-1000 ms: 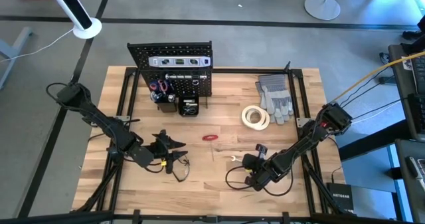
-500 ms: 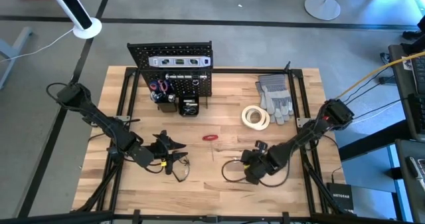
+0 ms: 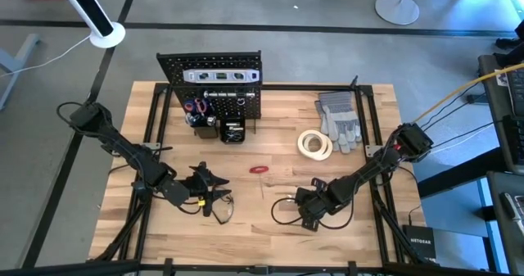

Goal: Hang tools onto peg board
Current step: Put the wrench into the left pegboard organizer bin

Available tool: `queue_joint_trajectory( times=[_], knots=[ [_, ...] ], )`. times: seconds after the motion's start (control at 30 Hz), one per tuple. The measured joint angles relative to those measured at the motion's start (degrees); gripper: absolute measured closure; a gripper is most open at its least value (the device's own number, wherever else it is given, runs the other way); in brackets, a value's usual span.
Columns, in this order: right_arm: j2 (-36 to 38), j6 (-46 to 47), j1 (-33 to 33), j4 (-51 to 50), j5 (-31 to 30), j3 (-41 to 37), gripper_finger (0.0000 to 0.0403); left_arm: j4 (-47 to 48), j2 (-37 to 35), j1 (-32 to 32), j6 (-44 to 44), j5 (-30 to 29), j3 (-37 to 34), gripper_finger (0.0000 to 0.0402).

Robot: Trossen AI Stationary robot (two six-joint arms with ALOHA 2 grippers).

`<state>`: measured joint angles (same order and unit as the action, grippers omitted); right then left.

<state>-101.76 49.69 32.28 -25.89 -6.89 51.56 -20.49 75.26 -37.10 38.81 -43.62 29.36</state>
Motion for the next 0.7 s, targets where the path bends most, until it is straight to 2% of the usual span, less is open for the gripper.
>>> queue_joint_trajectory(
  times=[0.13, 0.23, 0.53, 0.7],
  knots=[
    [-0.9, 0.0, 0.1, 0.4, -0.9, -0.1, 0.0359, 0.0, 0.0, 0.0, 0.1, 0.0, 0.0, 0.0247],
    [-1.1, -0.1, 0.1, 0.4, -2.2, -0.1, 0.0376, 0.0, 0.0, 0.0, 0.1, 0.0, 0.0, 0.0247],
    [-1.5, -6.7, 0.2, 6.1, -6.1, -0.6, 0.0376, -0.4, 0.1, 0.0, 0.0, 1.7, 0.0, 0.0247],
    [-1.9, -11.5, -0.1, 12.3, -8.5, -0.7, 0.0377, -3.1, 3.5, 0.0, -2.3, 3.6, 1.3, 0.0247]
  ],
)
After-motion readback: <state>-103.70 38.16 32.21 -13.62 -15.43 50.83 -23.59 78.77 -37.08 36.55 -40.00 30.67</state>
